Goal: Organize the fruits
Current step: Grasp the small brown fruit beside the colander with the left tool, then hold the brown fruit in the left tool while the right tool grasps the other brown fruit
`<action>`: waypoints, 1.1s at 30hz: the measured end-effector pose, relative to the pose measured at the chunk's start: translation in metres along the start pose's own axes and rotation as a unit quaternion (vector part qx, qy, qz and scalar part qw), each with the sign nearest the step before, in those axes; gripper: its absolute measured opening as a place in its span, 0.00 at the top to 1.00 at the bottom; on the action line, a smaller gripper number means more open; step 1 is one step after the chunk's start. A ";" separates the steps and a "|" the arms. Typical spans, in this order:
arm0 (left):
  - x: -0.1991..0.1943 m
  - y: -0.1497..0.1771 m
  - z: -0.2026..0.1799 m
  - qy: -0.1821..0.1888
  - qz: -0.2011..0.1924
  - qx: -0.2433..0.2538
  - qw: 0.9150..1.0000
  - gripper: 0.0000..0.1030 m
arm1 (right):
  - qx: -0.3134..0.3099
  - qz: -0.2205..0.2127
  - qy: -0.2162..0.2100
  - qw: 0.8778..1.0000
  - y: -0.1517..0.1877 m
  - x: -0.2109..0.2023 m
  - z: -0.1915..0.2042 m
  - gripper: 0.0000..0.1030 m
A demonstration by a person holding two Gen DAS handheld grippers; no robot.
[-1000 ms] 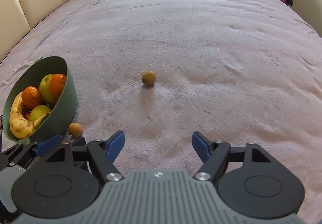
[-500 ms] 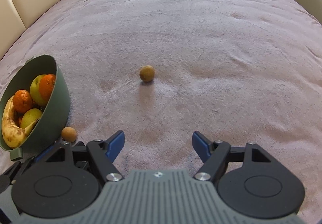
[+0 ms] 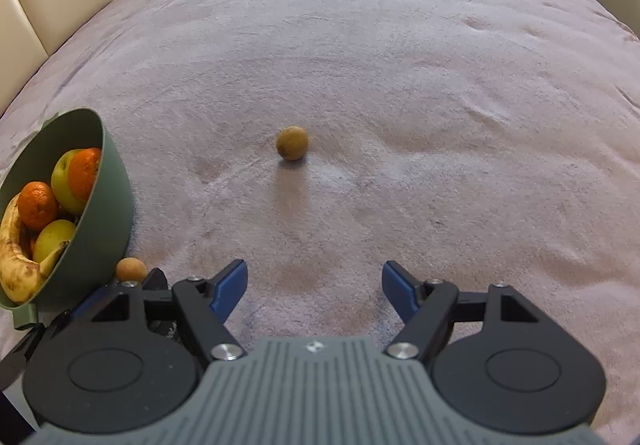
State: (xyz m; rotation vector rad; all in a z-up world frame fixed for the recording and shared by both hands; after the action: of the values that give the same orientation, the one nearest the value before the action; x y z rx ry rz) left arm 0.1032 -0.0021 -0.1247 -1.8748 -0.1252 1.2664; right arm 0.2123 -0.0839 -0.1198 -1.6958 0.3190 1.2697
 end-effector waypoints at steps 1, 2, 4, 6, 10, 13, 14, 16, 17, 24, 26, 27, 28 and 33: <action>0.002 0.000 0.000 -0.002 0.001 -0.001 1.000 0.49 | 0.002 -0.001 0.000 1.000 0.000 0.001 -0.001 0.30; 0.003 0.000 0.000 -0.002 0.002 -0.003 1.000 0.51 | 0.005 -0.003 -0.001 1.000 -0.001 0.002 -0.002 0.30; 0.005 0.000 0.001 -0.002 -0.002 -0.006 1.000 0.55 | 0.007 -0.010 -0.003 1.000 -0.002 0.003 -0.003 0.30; 0.006 0.001 0.000 0.000 -0.004 -0.001 1.000 0.59 | 0.005 -0.014 -0.003 1.000 -0.003 0.005 -0.003 0.30; 0.008 0.003 -0.001 0.010 -0.008 0.012 1.000 0.70 | 0.003 -0.013 -0.004 1.000 -0.004 0.009 -0.003 0.31; 0.008 0.003 -0.001 0.021 -0.005 0.016 1.000 0.75 | 0.004 -0.014 -0.006 1.000 -0.006 0.012 -0.004 0.31; 0.008 0.003 -0.001 0.023 -0.005 0.017 1.000 0.75 | 0.004 -0.019 -0.007 1.000 -0.006 0.012 -0.004 0.31; 0.008 0.002 -0.001 0.029 -0.005 0.019 0.999 0.75 | 0.002 -0.029 -0.010 1.000 -0.008 0.012 -0.005 0.32; 0.008 0.002 -0.001 0.032 -0.005 0.021 0.999 0.75 | -0.003 -0.035 -0.009 0.999 -0.010 0.012 -0.004 0.34; 0.000 -0.002 -0.009 0.080 -0.017 0.058 0.995 0.75 | -0.059 -0.060 -0.005 0.996 -0.019 0.016 0.006 0.45; 0.003 -0.003 -0.013 0.095 0.007 0.070 0.993 0.75 | -0.077 -0.066 -0.004 0.995 -0.022 0.017 0.009 0.48; 0.005 -0.004 -0.017 0.102 0.021 0.076 0.992 0.75 | -0.086 -0.068 -0.001 0.994 -0.024 0.017 0.010 0.49; 0.006 -0.005 -0.017 0.106 0.030 0.078 0.991 0.75 | -0.094 -0.070 0.000 0.993 -0.025 0.018 0.011 0.51; 0.005 -0.012 -0.027 0.125 0.035 0.116 0.985 0.75 | -0.101 -0.075 0.004 0.992 -0.032 0.020 0.006 0.57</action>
State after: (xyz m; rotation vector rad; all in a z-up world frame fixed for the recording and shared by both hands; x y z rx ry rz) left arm 0.1312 -0.0074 -0.1163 -1.8282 0.2157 1.0323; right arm 0.2386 -0.0563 -0.1203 -1.8586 0.0651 1.2165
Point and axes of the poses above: each gripper's, at about its wrist camera, not at the fingertips, and x roughly the way its jaws point, z to its left, y to its underside, the point moved 2 cm from there along x, roughly the way its jaws point, and after that the axes turned 15 degrees about -x, right-handed, at the moved point
